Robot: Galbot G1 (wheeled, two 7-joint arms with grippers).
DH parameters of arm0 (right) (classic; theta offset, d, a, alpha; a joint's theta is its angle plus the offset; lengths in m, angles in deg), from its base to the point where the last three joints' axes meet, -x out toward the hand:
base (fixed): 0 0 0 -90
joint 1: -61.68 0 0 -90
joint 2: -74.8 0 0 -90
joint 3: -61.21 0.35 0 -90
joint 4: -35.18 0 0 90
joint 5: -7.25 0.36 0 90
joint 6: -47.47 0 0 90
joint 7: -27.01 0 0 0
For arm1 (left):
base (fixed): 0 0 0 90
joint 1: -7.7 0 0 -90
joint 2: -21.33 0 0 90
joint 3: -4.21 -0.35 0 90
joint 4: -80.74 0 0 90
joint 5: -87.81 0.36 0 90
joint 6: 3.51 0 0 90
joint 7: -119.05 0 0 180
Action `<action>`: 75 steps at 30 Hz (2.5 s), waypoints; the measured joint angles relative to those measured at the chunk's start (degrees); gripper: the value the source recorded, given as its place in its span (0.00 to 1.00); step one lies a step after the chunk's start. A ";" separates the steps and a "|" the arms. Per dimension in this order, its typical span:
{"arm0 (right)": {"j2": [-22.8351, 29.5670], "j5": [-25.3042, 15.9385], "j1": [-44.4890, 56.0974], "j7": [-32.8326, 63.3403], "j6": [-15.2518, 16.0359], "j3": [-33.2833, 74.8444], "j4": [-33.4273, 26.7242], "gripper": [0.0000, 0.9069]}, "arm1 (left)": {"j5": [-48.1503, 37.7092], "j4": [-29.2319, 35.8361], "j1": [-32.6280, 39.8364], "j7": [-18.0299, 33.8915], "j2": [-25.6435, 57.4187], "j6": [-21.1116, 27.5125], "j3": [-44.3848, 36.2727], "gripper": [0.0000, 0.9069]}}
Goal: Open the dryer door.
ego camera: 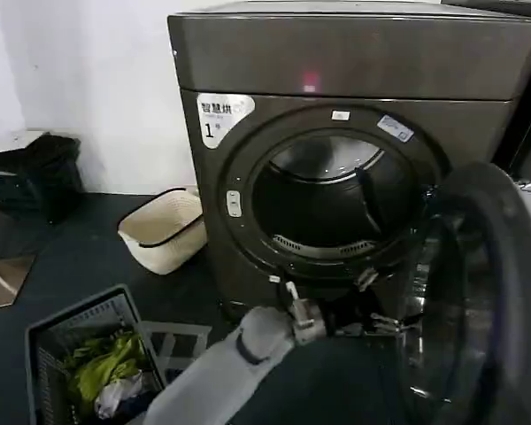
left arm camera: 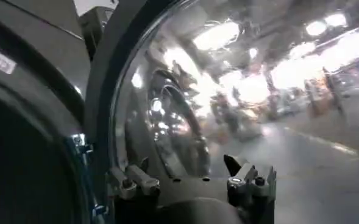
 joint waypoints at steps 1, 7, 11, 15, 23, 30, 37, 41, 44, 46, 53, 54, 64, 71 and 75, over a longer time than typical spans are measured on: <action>0.08 -0.24 0.12 0.08 0.01 0.31 0.00 1.00 | 0.11 -0.26 0.08 0.21 -0.58 0.00 -0.42 1.00; 0.62 -0.41 0.99 0.23 0.15 1.60 0.67 1.00 | 1.01 -2.03 0.74 0.70 -3.65 0.06 -2.40 1.00; 1.17 -0.20 1.46 0.26 0.13 1.84 1.37 1.00 | 1.39 -3.67 1.48 0.77 -5.72 0.18 -3.34 1.00; 1.67 -0.21 1.48 0.22 0.09 1.85 2.12 1.00 | 1.58 -5.44 2.04 0.77 -7.59 0.21 -3.70 1.00; 2.26 -0.27 1.31 0.21 0.06 1.68 3.31 1.00 | 1.90 -8.68 3.25 0.69 -11.34 0.67 -3.74 1.00; 2.55 -0.16 1.39 0.01 -0.07 1.50 3.98 1.00 | 2.28 -11.95 4.54 0.85 -11.91 0.77 -3.56 1.00; 2.45 -0.15 1.21 -0.09 -0.18 1.03 4.26 1.00 | 2.36 -13.17 4.64 0.96 -11.91 1.49 -3.36 1.00; 2.43 -0.22 0.94 -0.29 -0.26 0.49 4.42 1.00 | 1.46 -12.27 3.73 1.03 -11.90 4.64 -3.30 1.00; 2.11 -0.06 0.81 -0.53 -0.39 0.32 4.45 1.00 | 0.14 -9.83 2.69 0.97 -11.90 7.80 -3.55 1.00; 1.81 1.03 0.81 -0.86 -0.92 0.20 4.48 1.00 | -0.92 -7.25 1.85 1.04 -11.90 10.13 -3.72 1.00; 0.88 4.40 0.68 -2.03 -1.56 -0.60 4.47 1.00 | -4.50 5.68 -0.57 5.33 -10.62 19.29 -2.62 1.00; 0.76 4.45 0.58 -2.08 -1.73 -0.77 4.36 1.00 | -5.22 7.35 -0.75 6.21 -8.94 20.48 -2.27 1.00; -0.01 4.25 -0.27 -2.74 -2.56 -2.76 3.59 1.00 | -17.22 21.62 -4.32 17.19 12.77 32.80 4.00 1.00; -0.36 4.21 -0.78 -2.92 -2.76 -3.92 3.23 1.00 | -27.92 28.87 -8.56 22.76 24.66 39.73 12.55 1.00; -0.17 3.97 -1.28 -2.95 -3.03 -4.84 3.07 1.00 | -31.18 31.85 -12.28 24.41 30.48 41.05 18.16 1.00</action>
